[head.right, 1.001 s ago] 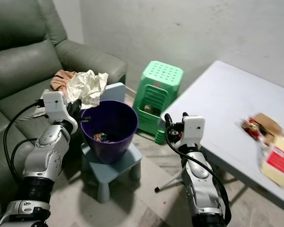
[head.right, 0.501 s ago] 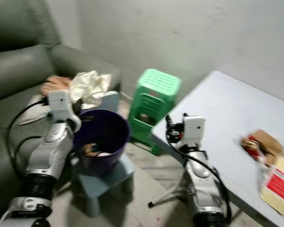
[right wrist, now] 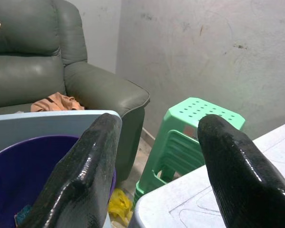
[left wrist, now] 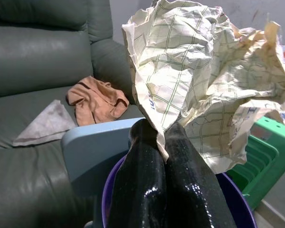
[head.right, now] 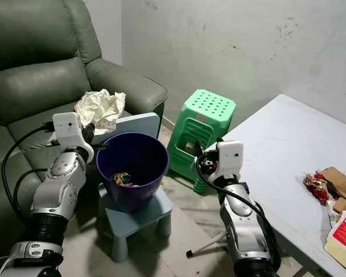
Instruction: Picking trash to rubbish bin
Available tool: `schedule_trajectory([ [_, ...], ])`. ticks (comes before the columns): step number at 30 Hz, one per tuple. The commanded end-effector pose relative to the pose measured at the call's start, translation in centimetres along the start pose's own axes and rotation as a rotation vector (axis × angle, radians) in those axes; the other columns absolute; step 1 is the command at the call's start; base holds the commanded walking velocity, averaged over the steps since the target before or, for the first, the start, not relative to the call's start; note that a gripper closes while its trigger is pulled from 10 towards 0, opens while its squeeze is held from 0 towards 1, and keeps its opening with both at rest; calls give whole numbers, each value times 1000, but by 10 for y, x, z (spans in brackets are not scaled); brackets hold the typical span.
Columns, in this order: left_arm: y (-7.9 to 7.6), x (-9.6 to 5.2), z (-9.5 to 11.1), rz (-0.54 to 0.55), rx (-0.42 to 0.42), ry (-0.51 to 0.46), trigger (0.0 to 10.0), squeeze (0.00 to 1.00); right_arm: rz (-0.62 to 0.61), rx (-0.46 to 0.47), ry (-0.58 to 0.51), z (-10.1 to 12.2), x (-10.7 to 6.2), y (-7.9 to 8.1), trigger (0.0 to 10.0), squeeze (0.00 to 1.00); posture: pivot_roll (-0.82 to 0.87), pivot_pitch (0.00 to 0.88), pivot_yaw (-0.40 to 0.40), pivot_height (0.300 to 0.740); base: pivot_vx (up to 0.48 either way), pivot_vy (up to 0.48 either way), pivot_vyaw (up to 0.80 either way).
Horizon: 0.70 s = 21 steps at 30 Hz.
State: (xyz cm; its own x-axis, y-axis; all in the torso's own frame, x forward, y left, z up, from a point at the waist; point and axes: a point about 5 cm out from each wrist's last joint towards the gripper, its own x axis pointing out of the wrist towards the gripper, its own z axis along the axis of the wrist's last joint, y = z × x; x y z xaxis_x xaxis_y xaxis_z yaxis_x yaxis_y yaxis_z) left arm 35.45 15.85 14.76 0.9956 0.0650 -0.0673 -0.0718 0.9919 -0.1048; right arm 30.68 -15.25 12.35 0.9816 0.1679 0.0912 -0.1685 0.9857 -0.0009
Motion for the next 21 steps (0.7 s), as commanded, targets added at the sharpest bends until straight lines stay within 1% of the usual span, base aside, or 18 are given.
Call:
schedule_trajectory([
  [1,-6,0,2,-26,27,-16,10000,0,-32,1,-12,5,0,-8,10000,0,42,0,-148,740,0,0,0],
  [4,-8,-1,-1,-39,-12,1,10000,0,-33,-1,-12,6,1,-9,10000,0,40,0,-148,740,0,0,0],
  [5,-8,-1,0,-35,12,-12,10000,0,-33,1,-13,6,1,-9,10000,0,38,0,-147,740,0,0,0],
  [6,-8,-1,1,-34,18,-16,10000,0,-33,2,-13,7,1,-10,10000,0,39,0,-149,740,0,0,0],
  [8,-7,-1,0,-42,-13,-9,10000,0,-31,-3,-11,7,1,-10,10000,0,38,0,-148,740,0,0,0],
  [15,-3,-5,-4,-69,-19,-4,10000,0,-40,3,-8,7,1,-11,10000,0,40,0,-150,740,0,0,0],
  [18,3,-8,-13,-80,-15,31,10000,0,-43,4,-9,9,1,-14,10000,0,44,0,-155,740,0,0,0],
  [21,5,-10,-16,-78,-19,42,10000,0,-31,3,-12,11,1,-13,10000,0,45,0,-155,740,0,0,0],
])
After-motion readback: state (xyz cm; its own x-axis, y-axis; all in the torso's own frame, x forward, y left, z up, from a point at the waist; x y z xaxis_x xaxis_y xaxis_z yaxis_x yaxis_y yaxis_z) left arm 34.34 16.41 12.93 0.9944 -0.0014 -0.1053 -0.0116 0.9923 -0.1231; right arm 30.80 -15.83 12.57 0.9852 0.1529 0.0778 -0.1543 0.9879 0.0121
